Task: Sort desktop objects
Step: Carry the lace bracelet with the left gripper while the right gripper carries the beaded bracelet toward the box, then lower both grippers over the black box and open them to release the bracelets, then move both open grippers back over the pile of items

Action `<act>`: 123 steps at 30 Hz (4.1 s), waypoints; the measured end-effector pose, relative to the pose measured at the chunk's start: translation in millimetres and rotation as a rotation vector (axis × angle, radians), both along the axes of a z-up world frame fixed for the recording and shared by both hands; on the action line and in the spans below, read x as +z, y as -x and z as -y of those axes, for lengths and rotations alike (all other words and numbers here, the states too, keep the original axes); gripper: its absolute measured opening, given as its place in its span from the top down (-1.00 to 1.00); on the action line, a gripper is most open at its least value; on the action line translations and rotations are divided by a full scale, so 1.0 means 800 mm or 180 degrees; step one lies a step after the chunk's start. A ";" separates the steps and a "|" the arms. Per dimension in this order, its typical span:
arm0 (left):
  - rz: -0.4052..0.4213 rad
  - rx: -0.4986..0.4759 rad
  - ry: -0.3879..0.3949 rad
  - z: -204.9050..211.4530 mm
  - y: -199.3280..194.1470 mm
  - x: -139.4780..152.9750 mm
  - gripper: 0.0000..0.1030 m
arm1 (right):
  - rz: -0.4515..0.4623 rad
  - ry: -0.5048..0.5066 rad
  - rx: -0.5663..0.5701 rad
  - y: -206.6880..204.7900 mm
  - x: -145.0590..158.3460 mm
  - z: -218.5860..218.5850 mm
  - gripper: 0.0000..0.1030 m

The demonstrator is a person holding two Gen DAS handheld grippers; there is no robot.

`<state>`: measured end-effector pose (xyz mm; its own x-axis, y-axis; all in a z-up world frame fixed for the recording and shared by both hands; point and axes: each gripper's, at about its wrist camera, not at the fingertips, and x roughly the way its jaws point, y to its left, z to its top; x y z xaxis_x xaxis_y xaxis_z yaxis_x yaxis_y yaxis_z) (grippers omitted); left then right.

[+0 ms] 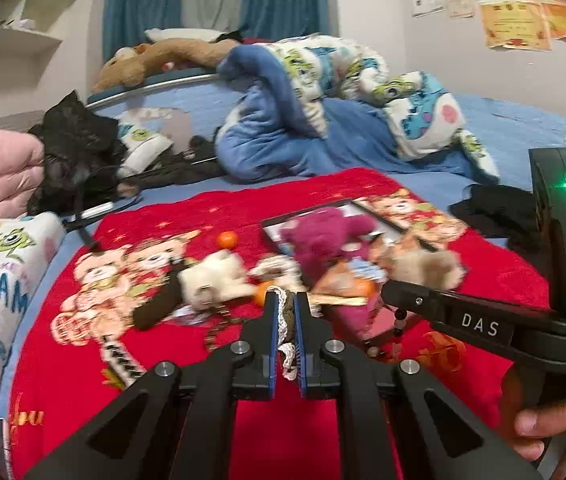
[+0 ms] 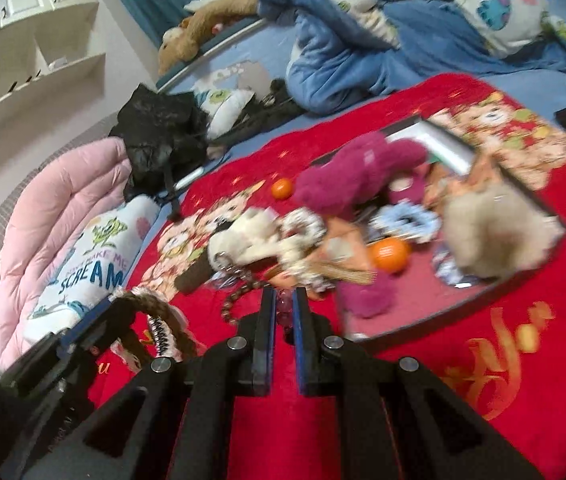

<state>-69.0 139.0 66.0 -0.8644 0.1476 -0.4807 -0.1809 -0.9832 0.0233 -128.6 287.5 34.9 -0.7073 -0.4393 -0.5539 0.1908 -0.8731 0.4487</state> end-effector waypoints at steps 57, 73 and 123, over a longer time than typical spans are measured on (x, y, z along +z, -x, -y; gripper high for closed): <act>0.0412 -0.0324 0.0032 -0.144 0.160 -0.067 0.85 | -0.0039 0.0235 -0.0287 0.076 0.004 -0.118 0.82; 0.0498 -0.0197 0.0068 -0.140 0.157 -0.110 0.85 | 0.0387 -0.0032 -0.0407 0.083 -0.061 -0.103 0.82; 0.0267 0.0030 0.0148 -0.119 0.124 -0.076 -1.00 | 0.0217 -0.0028 -0.0626 0.051 -0.022 -0.115 -1.00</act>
<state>-168.3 234.2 5.5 -0.8220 0.1155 -0.5577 -0.1749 -0.9831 0.0542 -169.6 379.8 17.2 -0.7397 -0.2914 -0.6066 -0.0143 -0.8944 0.4471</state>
